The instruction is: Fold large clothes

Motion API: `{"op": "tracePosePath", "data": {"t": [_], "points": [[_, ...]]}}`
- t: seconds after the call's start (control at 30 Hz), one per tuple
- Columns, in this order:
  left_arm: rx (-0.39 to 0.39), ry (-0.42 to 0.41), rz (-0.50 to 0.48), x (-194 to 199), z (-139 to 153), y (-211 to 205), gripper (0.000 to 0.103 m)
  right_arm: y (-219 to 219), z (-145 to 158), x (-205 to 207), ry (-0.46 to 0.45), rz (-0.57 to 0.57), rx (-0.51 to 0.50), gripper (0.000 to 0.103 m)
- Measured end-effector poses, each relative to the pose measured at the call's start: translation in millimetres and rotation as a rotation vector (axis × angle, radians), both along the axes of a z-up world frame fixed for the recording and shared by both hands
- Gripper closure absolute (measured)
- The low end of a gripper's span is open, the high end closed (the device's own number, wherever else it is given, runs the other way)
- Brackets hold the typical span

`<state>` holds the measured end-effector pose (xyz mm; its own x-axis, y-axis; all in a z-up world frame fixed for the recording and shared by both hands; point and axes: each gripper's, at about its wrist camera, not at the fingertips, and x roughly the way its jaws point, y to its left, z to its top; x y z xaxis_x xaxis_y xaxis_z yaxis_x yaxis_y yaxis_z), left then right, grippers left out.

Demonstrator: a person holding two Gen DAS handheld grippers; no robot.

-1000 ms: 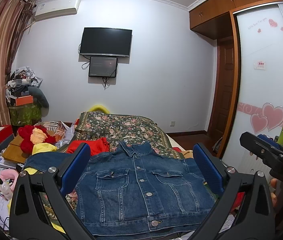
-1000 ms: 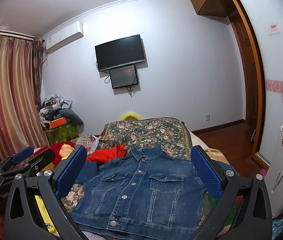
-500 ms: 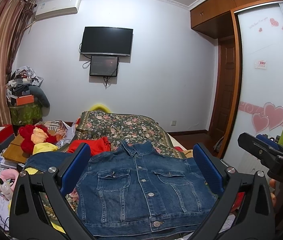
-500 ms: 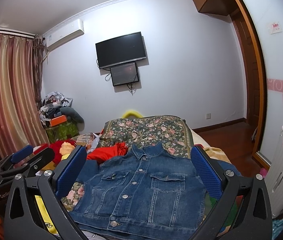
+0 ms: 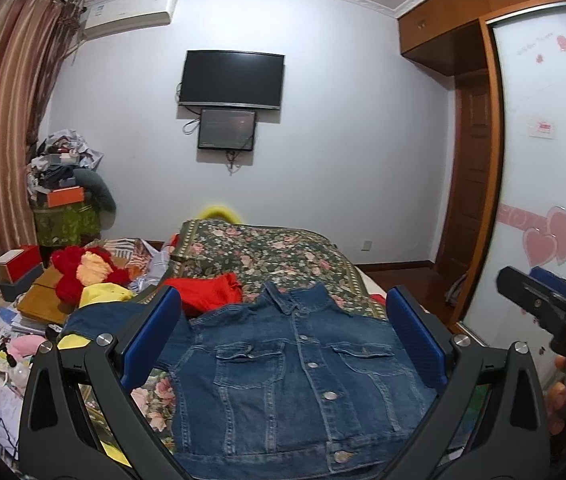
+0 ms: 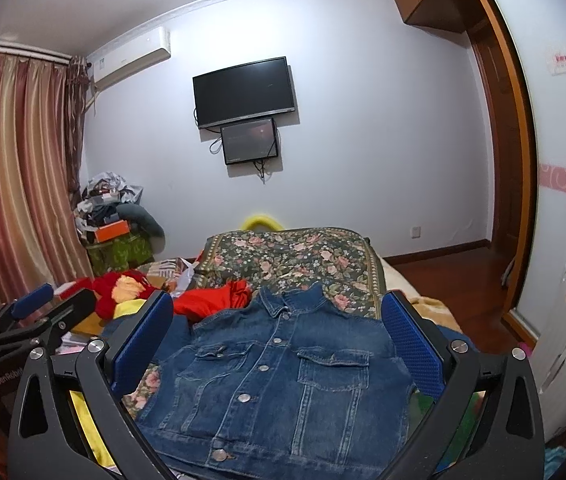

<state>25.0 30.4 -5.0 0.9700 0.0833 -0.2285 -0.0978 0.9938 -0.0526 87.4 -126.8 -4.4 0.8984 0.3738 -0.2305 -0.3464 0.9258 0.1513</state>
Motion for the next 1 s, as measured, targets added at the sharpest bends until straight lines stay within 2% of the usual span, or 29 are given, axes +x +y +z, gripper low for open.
{"op": "tracePosePath", "data": {"t": [0.17,0.23,0.27,0.33,0.4,0.5,0.77,0.87,1.0], "points": [[0.019,-0.006,0.062,20.1,-1.4,24.4,0.000,11.4,2.6,11.8,-0.018,-0.004,-0.044,0.000],[-0.030,0.010,0.087,31.8,-7.9,34.6,0.000,16.6,2.2,17.7,-0.023,-0.008,-0.063,0.000],[-0.031,0.008,0.099,37.8,-9.1,41.0,0.000,19.8,1.8,21.9,-0.023,-0.009,-0.074,0.000],[-0.009,0.003,0.128,48.7,-10.2,52.3,0.000,24.8,0.4,31.6,-0.014,-0.017,-0.094,0.000],[0.047,0.019,0.160,56.3,-9.5,61.2,0.000,29.2,-1.7,42.4,0.005,-0.015,-0.105,0.000],[0.056,0.045,0.188,70.4,-16.4,78.9,0.000,37.6,-7.3,63.2,0.041,0.000,-0.117,0.000],[-0.038,0.207,0.280,121.2,-61.8,145.9,0.000,59.0,-30.5,118.3,0.159,0.040,-0.150,0.000],[-0.108,0.301,0.292,139.5,-86.9,178.2,0.000,66.6,-41.8,137.3,0.203,0.039,-0.164,0.000],[-0.260,0.408,0.293,161.3,-127.1,229.6,0.000,80.2,-60.9,161.5,0.270,0.031,-0.241,0.000]]}}
